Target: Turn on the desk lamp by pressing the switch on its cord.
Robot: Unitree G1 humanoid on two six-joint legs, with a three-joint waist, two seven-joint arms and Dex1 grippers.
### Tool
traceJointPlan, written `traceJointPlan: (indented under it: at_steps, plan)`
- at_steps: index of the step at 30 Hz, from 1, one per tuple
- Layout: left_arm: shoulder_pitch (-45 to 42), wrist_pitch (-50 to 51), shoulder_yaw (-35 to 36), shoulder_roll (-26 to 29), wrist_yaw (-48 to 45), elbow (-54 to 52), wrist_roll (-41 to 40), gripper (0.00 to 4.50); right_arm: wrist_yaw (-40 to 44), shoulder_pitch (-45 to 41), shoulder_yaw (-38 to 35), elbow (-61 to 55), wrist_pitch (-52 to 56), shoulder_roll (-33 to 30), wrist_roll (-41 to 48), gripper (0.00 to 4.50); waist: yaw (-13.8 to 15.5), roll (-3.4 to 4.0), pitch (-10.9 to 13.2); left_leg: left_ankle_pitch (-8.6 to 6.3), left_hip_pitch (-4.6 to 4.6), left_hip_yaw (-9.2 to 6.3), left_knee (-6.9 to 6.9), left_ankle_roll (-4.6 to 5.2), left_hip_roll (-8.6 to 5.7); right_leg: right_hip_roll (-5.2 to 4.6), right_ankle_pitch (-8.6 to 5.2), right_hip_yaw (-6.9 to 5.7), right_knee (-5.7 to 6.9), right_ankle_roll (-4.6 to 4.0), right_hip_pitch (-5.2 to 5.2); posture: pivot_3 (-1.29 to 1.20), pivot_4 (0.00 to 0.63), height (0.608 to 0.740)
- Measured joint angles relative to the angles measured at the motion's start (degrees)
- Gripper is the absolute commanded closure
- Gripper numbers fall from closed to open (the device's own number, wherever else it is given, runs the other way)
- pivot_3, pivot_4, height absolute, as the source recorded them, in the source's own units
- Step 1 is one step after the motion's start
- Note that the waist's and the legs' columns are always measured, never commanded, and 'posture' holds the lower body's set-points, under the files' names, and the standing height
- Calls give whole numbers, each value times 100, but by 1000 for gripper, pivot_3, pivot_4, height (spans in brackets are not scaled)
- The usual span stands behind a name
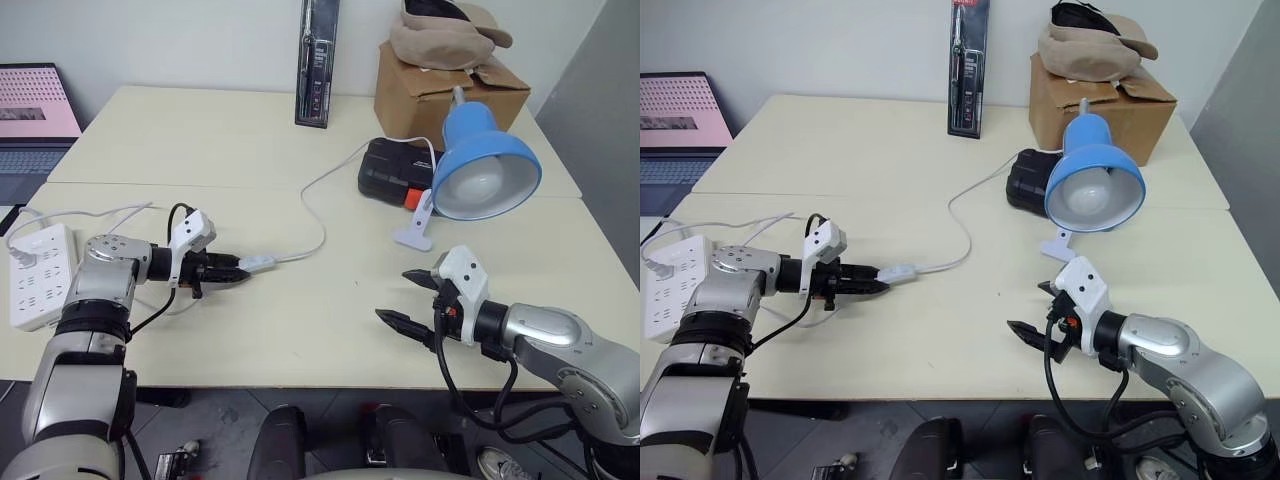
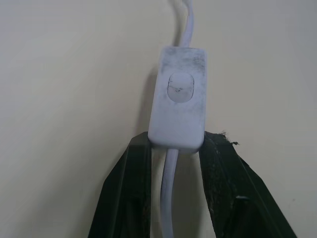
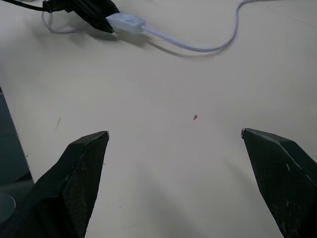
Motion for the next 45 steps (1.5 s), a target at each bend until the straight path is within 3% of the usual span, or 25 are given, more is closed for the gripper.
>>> traceJointPlan:
  at_steps: [3, 9, 14, 17, 20, 26, 45]
  plan:
    - [255, 523, 90, -109, 385, -1167, -194, 3457, -124, 157, -218, 73, 1, 402, 239, 0, 9, -1, 0, 0, 1, -3, 2, 0, -1, 0, 0, -1, -1, 1, 6, 0, 150, 740]
    - [353, 1918, 2, -459, 1333, -3176, -426, 3458, -1180, 404, -731, 408, 442, 1971, 1210, 0, -6, -1, -2, 2, 12, -2, 4, -1, 0, 1, 3, 5, 6, 5, 14, 0, 150, 740]
    - [370, 2893, -223, -721, 1969, -4022, -543, 3458, -2397, 138, -925, 1037, 787, 3340, 2078, 0, -44, 6, 0, 4, 37, 3, -2, -1, 1, 5, 5, 20, 16, 7, 21, 0, 150, 740]
    - [382, 3150, -313, -789, 2202, -4174, -566, 3458, -2900, -175, -1017, 1318, 760, 3818, 2420, 0, -42, 5, 0, 4, 39, 2, -3, 0, -1, 5, 5, 20, 16, 7, 24, 0, 150, 740]
    - [381, 3398, -391, -878, 2538, -4229, -564, 3458, -3474, -648, -1167, 2016, 475, 3898, 2759, 0, -45, 6, 0, 5, 37, 8, -2, 1, -8, 1, 9, 28, 6, 13, 25, 0, 150, 740]
    - [360, 3535, -501, -939, 2812, -4226, -587, 3458, -3836, -1253, -1242, 2674, 38, 4148, 3092, 0, -52, 7, 1, 4, 36, 8, -13, 1, -5, 5, 8, 30, 3, 12, 22, 0, 150, 740]
    - [341, 3593, -533, -950, 2929, -4217, -704, 3458, -4000, -1544, -1006, 3643, -484, 4354, 3302, 0, -106, 8, 2, 4, 35, 8, -13, 1, -5, 2, 8, 31, 2, 12, 21, 0, 150, 740]
